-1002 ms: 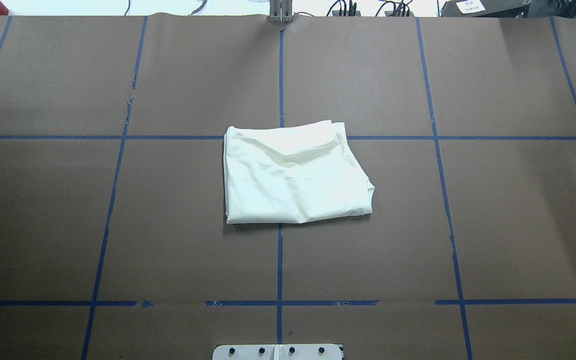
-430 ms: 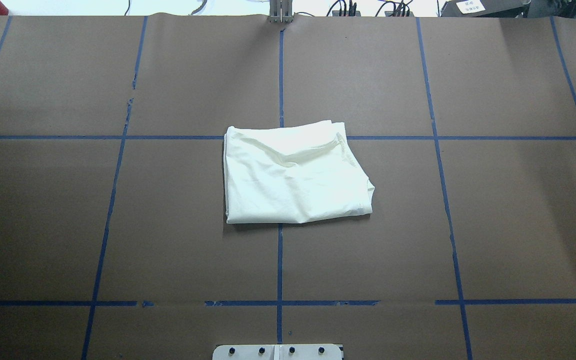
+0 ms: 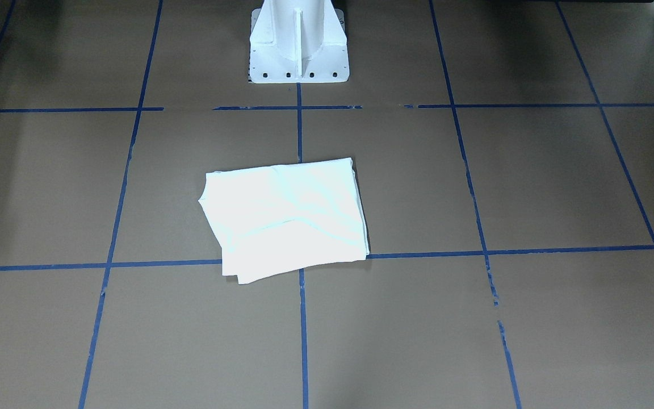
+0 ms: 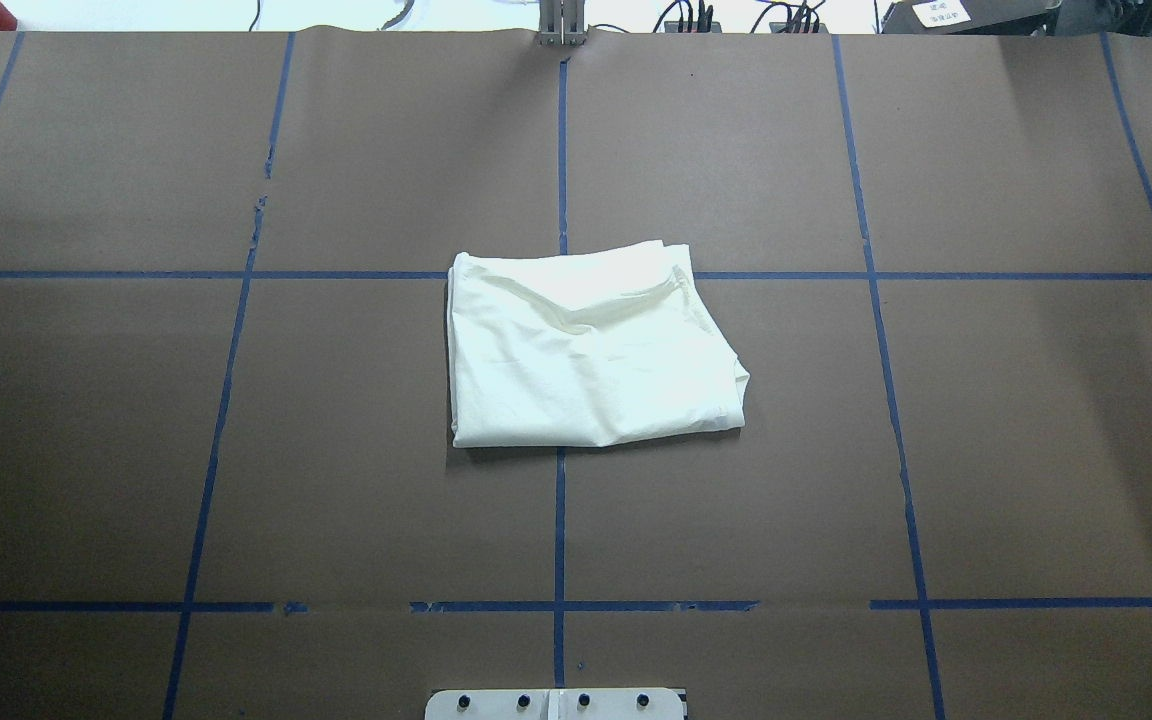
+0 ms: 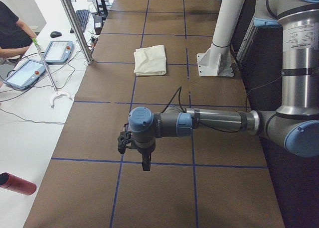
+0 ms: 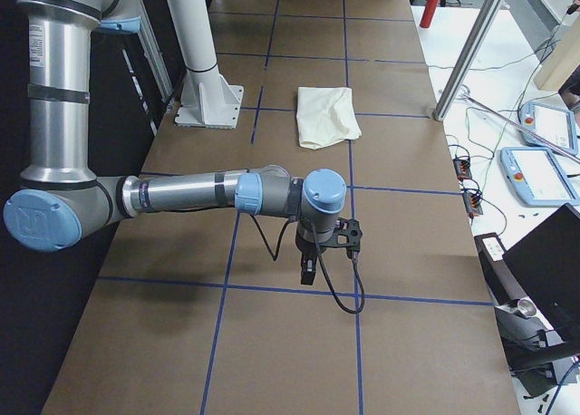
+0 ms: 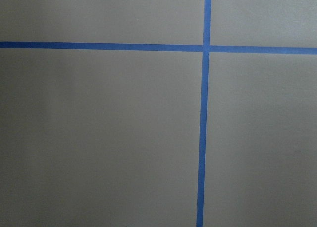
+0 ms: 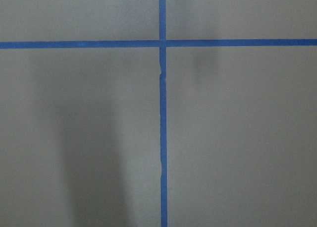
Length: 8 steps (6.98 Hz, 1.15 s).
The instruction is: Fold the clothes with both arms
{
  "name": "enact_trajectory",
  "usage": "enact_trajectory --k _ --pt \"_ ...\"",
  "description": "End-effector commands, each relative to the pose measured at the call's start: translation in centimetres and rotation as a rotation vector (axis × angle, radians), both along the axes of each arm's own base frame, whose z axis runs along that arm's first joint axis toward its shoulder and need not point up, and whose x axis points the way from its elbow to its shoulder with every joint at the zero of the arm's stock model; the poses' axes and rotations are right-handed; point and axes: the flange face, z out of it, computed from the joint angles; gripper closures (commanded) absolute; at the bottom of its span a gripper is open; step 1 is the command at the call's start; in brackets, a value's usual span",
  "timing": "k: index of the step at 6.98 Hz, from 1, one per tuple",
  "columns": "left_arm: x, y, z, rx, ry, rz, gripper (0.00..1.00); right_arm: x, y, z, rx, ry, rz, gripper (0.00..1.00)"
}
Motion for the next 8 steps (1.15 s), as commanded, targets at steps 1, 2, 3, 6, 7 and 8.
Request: enact_trajectory --k 1,2,3,6,7,8 --pt "0.0 0.0 0.0 0.002 0.000 0.000 0.00 -1.8 -0.9 -0.8 0.104 0.009 -0.041 0.00" --pt "0.0 -0.2 -0.2 0.005 0.000 0.000 0.00 -2.0 -0.9 -0.9 0.106 0.007 -0.047 0.00" --pt "0.0 -0.3 -0.3 0.007 0.000 0.000 0.00 -2.2 -0.9 -0.9 0.106 0.002 -0.050 0.00" --pt "0.0 -0.6 -0.6 0.016 0.001 0.000 0.00 -2.4 -0.8 0.1 0.117 0.007 -0.087 0.00" --pt "0.0 -0.6 -0.6 0.020 0.001 0.000 0.00 -2.3 -0.7 1.7 0.198 -0.002 -0.215 0.00" --pt "0.0 -0.6 -0.6 0.022 0.000 0.000 0.00 -1.6 -0.1 3.4 0.213 -0.004 -0.256 0.00"
